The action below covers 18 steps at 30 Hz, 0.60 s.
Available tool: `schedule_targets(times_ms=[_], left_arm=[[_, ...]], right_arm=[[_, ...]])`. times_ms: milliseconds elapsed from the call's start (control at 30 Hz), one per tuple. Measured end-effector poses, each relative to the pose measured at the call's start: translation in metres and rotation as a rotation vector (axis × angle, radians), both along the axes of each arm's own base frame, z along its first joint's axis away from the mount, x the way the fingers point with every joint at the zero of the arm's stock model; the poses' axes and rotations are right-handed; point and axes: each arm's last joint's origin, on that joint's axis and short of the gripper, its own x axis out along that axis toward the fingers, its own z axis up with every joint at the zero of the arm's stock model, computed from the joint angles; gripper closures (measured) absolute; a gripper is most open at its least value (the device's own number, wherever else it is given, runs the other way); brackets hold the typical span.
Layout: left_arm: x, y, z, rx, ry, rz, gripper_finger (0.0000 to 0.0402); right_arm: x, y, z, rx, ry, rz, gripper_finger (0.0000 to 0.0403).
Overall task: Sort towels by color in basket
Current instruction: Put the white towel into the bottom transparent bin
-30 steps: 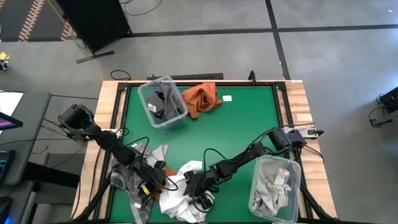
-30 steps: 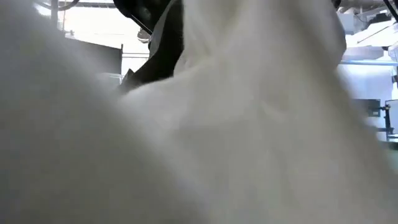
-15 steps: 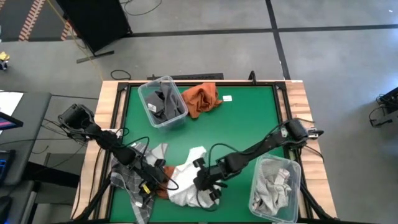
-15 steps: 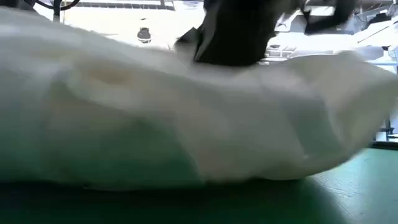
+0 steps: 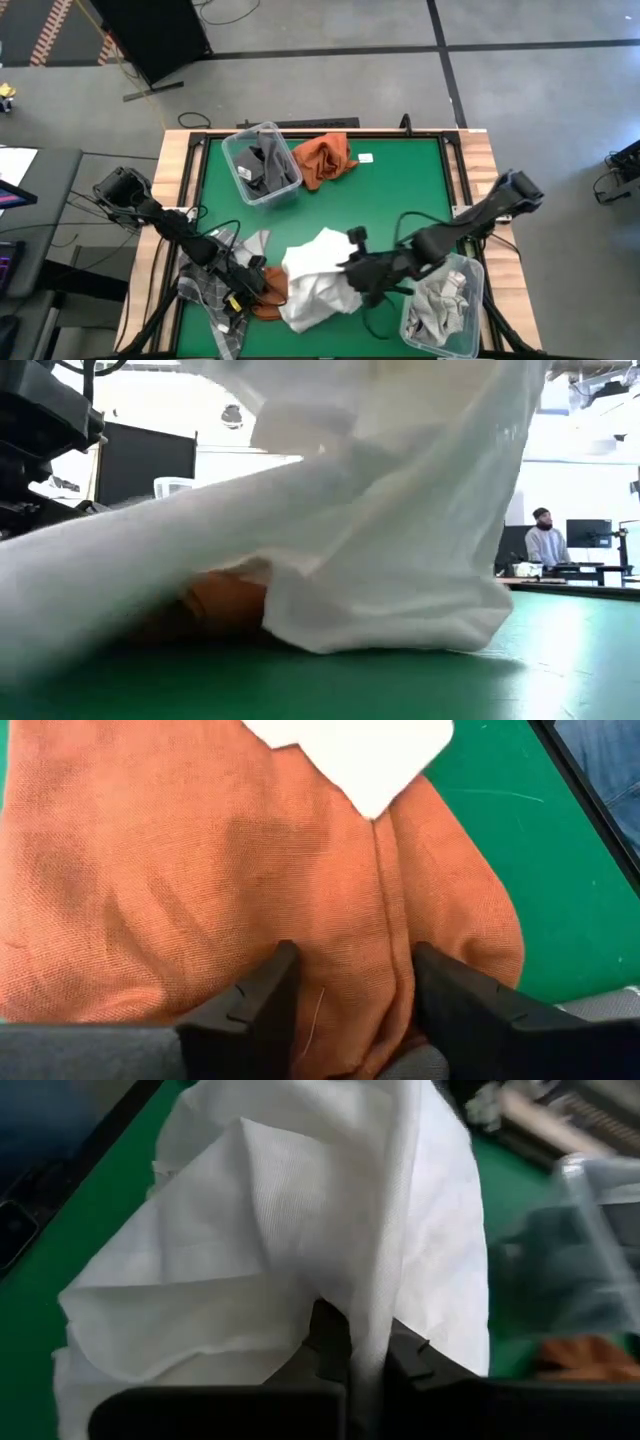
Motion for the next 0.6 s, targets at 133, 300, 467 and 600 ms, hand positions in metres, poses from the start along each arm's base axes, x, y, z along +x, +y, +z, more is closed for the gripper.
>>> schedule_targets(times_ms=[133,300,467,600], left_arm=[[0.0,0.0,0.0,0.0,0.001,0.0,0.0219],[0.0,0.0,0.0,0.0,0.001,0.001,0.0219],[0.0,0.0,0.0,0.005,-0.002,-0.004,0.0219],[0.0,0.001,0.0,0.006,-0.003,-0.002,0.0219]], right_arm=[[-0.025,-0.004,0.026,-0.028,-0.063,-0.048,0.0367],[-0.058,-0.009,0.046,-0.046,-0.09,-0.126,0.0367],[-0.073,-0.012,0.05,0.006,-0.058,-0.171,0.0367],[-0.063,-0.005,0.034,0.012,0.014,-0.171,0.0363]])
